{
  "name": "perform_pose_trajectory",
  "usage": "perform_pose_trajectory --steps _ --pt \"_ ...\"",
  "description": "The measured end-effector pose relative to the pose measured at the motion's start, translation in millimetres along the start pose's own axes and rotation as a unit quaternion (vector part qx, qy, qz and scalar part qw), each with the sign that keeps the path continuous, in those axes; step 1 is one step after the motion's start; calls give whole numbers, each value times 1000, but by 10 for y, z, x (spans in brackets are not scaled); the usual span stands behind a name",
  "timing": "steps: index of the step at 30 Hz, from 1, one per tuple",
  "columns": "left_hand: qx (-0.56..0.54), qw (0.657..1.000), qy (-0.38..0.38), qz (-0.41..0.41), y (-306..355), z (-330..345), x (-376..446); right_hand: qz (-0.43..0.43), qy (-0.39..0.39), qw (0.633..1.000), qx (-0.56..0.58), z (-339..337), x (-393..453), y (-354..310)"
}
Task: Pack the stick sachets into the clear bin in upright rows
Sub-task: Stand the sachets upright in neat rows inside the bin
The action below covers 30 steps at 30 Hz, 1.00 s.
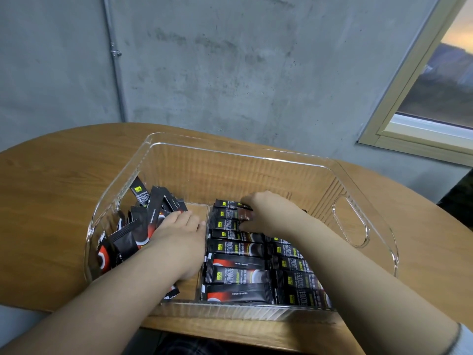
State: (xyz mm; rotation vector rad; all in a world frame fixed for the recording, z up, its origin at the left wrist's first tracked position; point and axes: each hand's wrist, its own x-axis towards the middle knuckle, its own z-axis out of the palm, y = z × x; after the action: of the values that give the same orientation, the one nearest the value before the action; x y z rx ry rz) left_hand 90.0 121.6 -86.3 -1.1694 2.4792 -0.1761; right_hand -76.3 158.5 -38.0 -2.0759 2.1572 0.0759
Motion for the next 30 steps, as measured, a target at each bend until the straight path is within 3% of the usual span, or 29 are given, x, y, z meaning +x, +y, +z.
perform_pose_trajectory --steps 5,13,30 --pt "8 1000 1 2 -2 5 4 -37 8 996 75 16 -99 -19" --pt "14 1000 2 0 -2 15 4 -102 1 992 69 111 -123 -20" --pt "-26 999 47 3 -6 30 -14 -84 -4 995 57 183 -124 58"
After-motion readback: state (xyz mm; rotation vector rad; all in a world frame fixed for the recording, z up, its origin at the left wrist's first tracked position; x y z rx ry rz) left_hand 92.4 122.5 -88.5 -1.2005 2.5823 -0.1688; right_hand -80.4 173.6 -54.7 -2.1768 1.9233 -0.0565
